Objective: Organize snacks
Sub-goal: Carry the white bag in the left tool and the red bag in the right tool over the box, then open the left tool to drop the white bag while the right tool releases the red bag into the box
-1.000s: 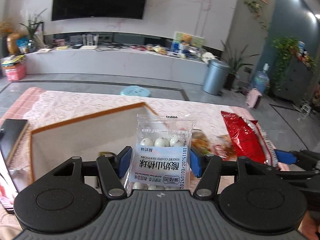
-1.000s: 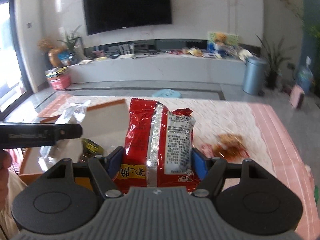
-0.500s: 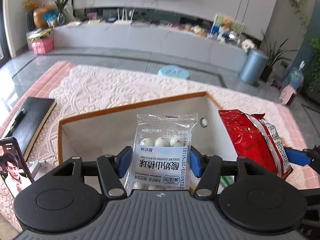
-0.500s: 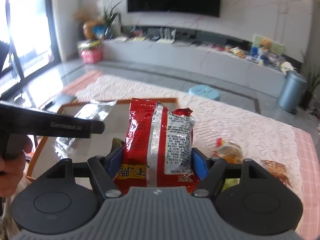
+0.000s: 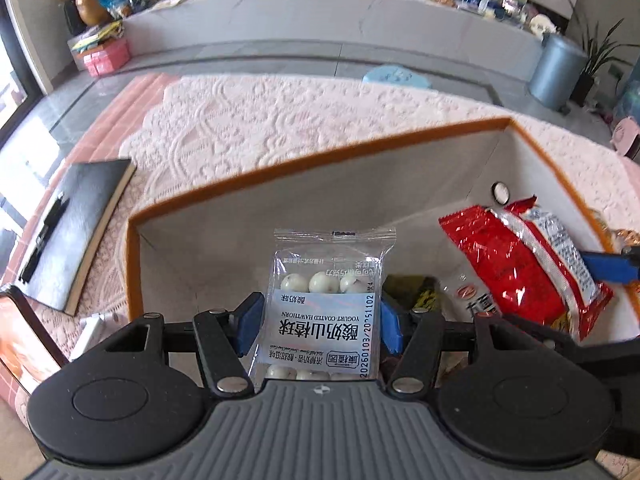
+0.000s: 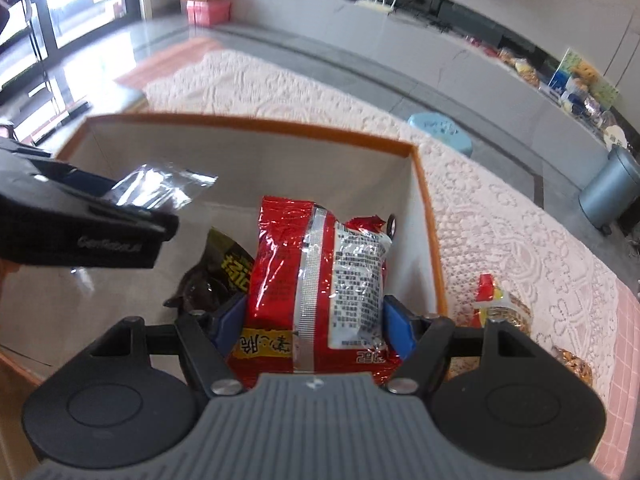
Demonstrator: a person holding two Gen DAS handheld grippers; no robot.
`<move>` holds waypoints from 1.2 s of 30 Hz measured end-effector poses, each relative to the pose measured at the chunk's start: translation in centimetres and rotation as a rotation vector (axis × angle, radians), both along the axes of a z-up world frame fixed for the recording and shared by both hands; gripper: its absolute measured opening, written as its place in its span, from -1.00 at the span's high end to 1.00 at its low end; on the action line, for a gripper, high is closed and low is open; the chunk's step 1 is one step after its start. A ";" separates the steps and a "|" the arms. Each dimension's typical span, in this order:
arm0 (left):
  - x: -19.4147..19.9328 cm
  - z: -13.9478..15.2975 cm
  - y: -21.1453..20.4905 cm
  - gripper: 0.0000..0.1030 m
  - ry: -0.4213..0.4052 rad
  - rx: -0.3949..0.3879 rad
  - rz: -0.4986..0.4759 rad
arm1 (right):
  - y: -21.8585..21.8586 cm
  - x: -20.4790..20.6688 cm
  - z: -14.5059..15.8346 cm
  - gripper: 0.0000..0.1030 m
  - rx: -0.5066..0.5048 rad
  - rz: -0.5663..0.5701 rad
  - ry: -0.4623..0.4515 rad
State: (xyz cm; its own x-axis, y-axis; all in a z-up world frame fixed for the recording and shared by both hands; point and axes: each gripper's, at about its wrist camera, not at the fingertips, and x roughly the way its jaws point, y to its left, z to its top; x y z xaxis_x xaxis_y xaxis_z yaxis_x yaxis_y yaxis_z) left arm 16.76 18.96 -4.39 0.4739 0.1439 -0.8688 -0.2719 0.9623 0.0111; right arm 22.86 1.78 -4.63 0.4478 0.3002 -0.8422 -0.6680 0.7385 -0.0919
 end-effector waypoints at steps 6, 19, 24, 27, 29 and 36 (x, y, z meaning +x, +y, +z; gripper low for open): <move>0.4 -1.0 0.0 -0.32 0.056 0.001 0.008 | 0.7 1.1 -1.4 -0.35 -0.062 -0.008 0.036; 0.8 -2.3 -0.3 -0.50 0.094 0.029 -0.021 | 1.9 0.9 -2.9 -0.36 -0.135 0.030 0.030; 0.3 -1.9 0.3 -0.50 0.057 -0.019 0.005 | 2.3 0.8 -3.0 -0.38 -0.143 0.034 0.025; -0.2 -1.6 0.1 -0.51 0.035 -0.043 0.000 | 2.4 0.8 -3.0 -0.41 -0.147 0.033 0.024; 0.0 -1.5 0.2 -0.51 0.030 -0.052 -0.010 | 2.4 0.7 -2.9 -0.49 -0.143 0.029 0.024; -0.3 -1.2 0.1 -0.51 -0.003 -0.051 -0.028 | 2.2 0.1 -1.5 -0.62 -0.131 0.033 -0.018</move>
